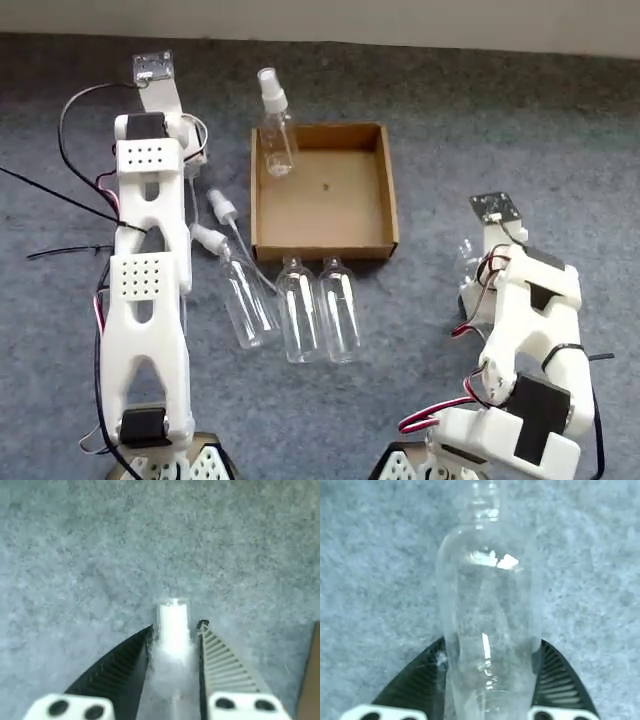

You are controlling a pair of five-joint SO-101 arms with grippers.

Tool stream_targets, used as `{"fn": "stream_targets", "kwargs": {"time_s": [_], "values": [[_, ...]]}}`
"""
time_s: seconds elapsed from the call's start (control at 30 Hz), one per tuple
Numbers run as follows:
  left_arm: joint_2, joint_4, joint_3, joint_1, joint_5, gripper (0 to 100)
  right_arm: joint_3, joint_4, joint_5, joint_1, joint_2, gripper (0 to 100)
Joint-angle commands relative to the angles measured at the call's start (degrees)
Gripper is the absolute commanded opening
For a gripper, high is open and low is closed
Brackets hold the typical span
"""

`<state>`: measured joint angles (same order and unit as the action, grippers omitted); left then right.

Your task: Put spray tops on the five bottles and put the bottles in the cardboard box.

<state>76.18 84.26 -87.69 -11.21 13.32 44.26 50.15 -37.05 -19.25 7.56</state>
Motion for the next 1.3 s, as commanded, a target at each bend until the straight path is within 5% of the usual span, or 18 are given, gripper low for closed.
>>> {"fn": "stream_targets", "kwargs": {"time_s": [0.0,0.37,0.77,1.27], "values": [[-8.7,6.8,-7.3,-0.4,0.3,14,-0.8,1.6,-0.5,-1.3,-0.1,15.6],[-32.0,17.4,-0.5,-0.7,-9.8,14,-1.0,6.0,-0.4,-1.3,0.0,24.8],[-69.5,17.3,57.5,-3.8,-25.3,14,-2.9,6.2,-0.5,-0.2,0.8,26.9],[-78.8,-2.8,96.9,-14.5,-37.4,14,-13.0,13.9,4.3,9.2,7.8,26.9]]}}
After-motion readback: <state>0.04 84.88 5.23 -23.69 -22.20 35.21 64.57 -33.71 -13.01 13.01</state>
